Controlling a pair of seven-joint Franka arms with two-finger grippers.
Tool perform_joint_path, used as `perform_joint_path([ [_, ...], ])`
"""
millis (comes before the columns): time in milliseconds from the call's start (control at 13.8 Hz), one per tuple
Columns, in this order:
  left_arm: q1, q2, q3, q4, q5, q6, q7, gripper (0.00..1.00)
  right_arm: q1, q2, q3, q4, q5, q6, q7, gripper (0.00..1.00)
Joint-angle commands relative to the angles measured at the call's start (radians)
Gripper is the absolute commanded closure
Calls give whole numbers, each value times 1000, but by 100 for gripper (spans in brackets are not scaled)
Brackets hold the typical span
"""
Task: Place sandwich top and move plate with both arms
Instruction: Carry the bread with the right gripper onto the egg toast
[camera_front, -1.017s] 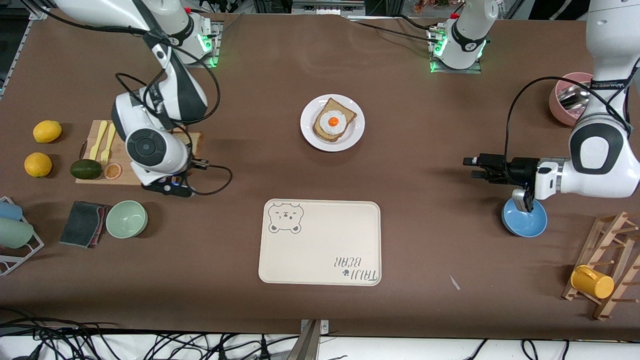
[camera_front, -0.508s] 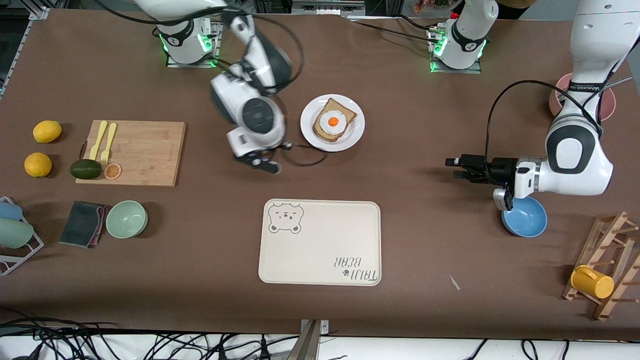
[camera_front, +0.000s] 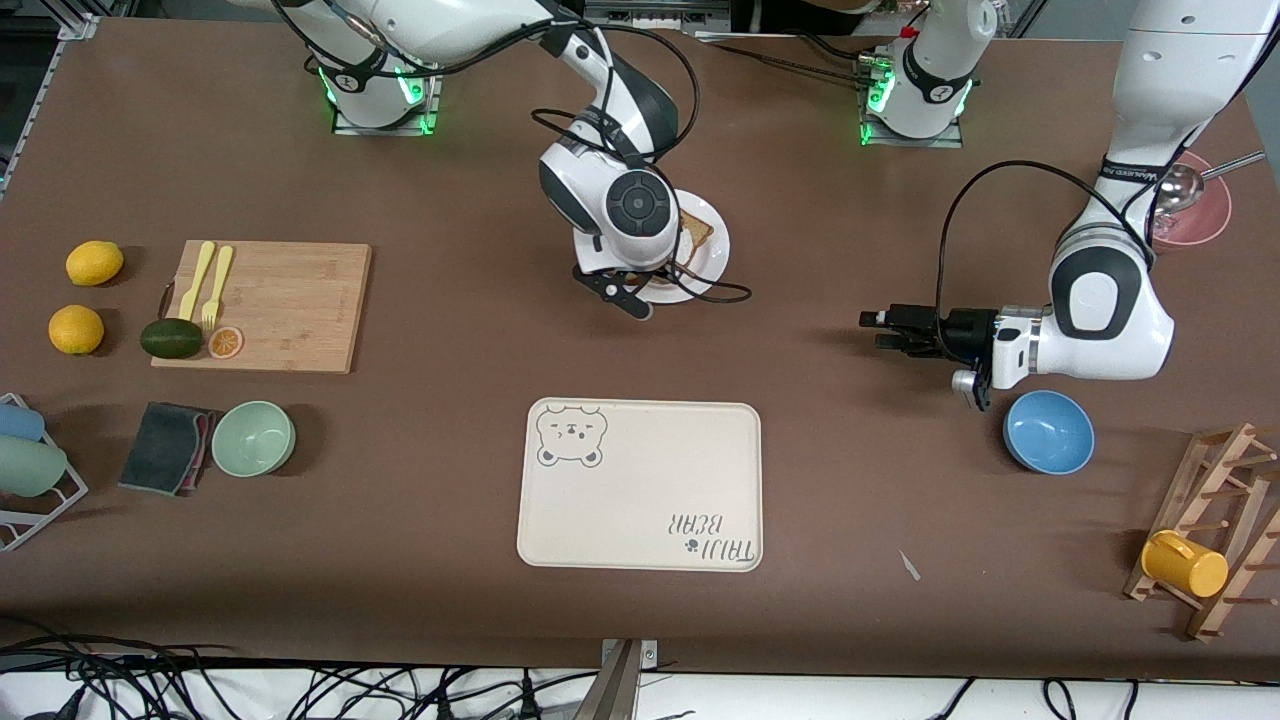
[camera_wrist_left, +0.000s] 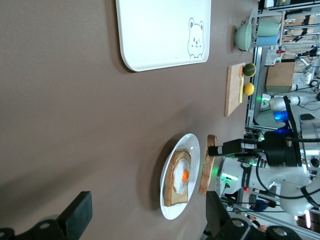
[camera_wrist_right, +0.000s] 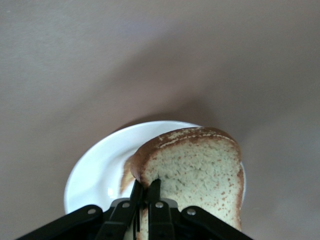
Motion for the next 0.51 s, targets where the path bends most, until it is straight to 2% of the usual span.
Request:
perform_joint_path([
  [0,-27,-21,0,-55,-34,84,10,0,37,46,-9,50,32,63,54,100],
  [145,-27,-24,-23,-67,-74,117,10,0,47,52,-9,49,31,59,54,100],
  [218,-28,-26,-26,-79,-91,126,10,0,47,49,-10,50,34,52,56,93],
  [290,-34,-27,-27,-95,-94,150,10,0,47,44,-10,50,24,41,65,30],
  [363,-36,-27,-32,-110,-103,161,12,0,50,41,-12,50,15,36,65,0],
  [436,-36,-27,-52,-125,-116,164,19,0,50,41,-12,50,5,36,65,0],
])
